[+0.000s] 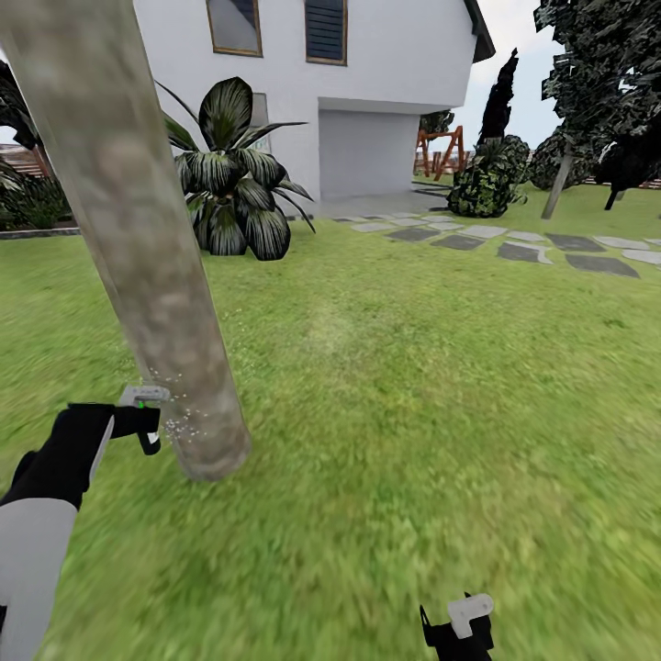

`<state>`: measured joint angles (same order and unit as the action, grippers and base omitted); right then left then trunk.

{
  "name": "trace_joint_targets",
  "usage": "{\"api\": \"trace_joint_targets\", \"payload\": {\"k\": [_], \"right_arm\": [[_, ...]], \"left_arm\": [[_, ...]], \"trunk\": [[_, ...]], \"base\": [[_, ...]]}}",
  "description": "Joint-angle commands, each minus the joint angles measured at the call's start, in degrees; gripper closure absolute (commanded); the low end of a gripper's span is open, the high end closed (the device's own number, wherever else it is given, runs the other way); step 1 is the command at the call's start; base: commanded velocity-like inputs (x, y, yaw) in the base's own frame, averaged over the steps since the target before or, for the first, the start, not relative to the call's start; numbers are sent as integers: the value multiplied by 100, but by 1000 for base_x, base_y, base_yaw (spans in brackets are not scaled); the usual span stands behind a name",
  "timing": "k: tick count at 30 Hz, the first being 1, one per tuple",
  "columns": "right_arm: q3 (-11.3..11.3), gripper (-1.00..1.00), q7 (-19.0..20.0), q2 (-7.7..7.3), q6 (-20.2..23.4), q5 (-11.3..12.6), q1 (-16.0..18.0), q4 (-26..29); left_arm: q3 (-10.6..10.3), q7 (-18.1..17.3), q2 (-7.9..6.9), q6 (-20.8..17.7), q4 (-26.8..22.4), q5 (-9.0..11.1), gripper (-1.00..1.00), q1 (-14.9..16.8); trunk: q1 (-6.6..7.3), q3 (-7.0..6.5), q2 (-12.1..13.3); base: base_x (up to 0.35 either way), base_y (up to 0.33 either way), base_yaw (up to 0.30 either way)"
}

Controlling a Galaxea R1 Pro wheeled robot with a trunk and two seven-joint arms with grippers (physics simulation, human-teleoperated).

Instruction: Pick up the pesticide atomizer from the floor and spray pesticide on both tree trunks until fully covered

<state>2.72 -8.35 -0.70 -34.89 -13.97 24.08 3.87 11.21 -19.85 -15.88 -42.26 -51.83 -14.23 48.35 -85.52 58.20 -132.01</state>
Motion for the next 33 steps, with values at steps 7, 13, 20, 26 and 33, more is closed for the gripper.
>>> {"api": "trace_joint_targets", "payload": {"k": [7,13,20,26,33], "right_arm": [[0,-100,0,0,0,0,0,0],[0,-100,0,0,-3,-1,0,0],[-7,-100,0,0,0,7,0,0],[-8,-100,0,0,0,8,0,0],[-7,-100,0,0,-1,8,0,0]], "left_arm": [[13,24,32,16,-10,8,100,-44],[54,36,32,11,-20,7,100,-38],[48,59,47,5,-20,8,100,-33],[48,68,45,-2,-20,8,100,-27],[48,69,41,-2,-25,0,100,-27]], "trunk": [[0,0,0],[0,0,0],[0,0,0],[0,0,0],[0,0,0]], "base": [[42,-230,0],[-4,-271,0],[-54,-271,0],[-2,-271,0],[0,-272,60]]}}
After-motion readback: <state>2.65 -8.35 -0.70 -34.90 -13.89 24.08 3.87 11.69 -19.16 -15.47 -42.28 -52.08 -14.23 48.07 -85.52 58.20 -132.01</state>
